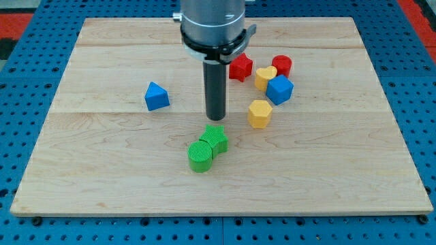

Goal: Place the blue triangle towards the top left side of the board

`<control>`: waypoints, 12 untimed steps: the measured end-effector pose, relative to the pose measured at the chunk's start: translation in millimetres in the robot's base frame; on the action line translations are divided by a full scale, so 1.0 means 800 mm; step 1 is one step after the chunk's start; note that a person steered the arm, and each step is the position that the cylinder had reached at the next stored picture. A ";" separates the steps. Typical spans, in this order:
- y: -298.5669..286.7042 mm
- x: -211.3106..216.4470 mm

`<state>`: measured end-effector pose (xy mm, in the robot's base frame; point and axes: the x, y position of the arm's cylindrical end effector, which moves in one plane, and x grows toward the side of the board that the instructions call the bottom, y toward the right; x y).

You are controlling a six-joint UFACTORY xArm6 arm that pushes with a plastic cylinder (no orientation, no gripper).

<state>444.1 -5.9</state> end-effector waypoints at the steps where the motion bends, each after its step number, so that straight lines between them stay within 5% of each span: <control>1: -0.021 -0.026; 5: 0.249 -0.032; 6: 0.236 -0.077; 8: 0.066 -0.017; 10: -0.100 -0.046; 12: -0.147 0.063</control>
<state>494.4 -123.2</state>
